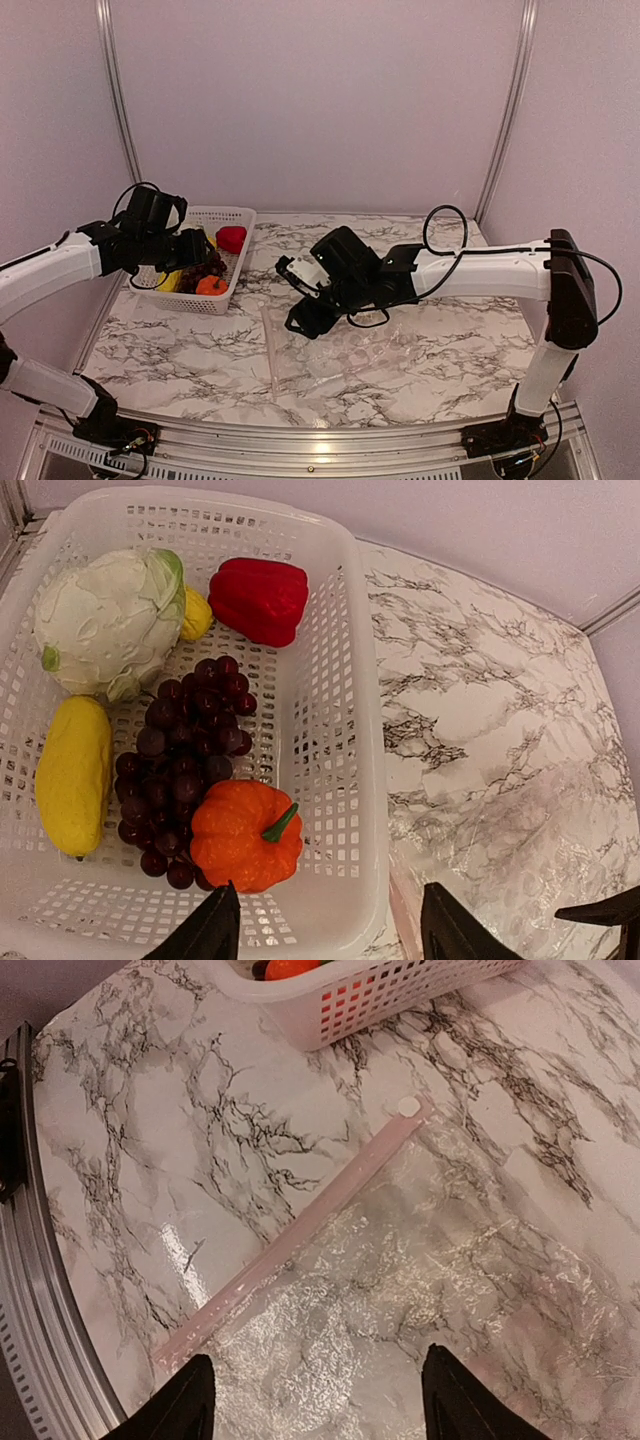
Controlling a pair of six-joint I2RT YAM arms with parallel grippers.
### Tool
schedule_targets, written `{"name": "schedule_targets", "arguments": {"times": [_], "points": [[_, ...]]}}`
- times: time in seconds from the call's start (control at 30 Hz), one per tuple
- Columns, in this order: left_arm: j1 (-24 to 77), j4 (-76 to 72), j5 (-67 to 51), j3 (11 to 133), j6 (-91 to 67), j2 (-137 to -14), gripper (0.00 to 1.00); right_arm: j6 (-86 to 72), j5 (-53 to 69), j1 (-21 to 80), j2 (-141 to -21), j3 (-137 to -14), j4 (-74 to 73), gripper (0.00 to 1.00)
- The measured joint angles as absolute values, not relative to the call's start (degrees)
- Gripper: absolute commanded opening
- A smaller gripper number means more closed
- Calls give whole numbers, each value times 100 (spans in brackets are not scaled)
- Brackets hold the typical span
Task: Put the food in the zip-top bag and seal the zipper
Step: Adjust the zipper food storage bag at the center of the board.
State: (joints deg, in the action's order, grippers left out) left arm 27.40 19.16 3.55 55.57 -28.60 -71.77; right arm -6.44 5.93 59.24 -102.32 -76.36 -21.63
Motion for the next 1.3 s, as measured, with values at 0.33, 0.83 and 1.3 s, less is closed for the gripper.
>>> {"name": "schedule_targets", "arguments": {"times": [0.33, 0.83, 1.3], "points": [[2749, 1938, 250, 6814, -3225, -9043, 67, -923, 504, 5798, -10230, -7537, -2196, 71], [4005, 2139, 467, 6875, -2998, -8696, 63, -1614, 484, 5061, -10344, -6897, -2187, 49], [4919, 2244, 515, 4751, -2475, -6829, 73, -1715, -1057, 3514, -10339, -6591, -3059, 43]]}}
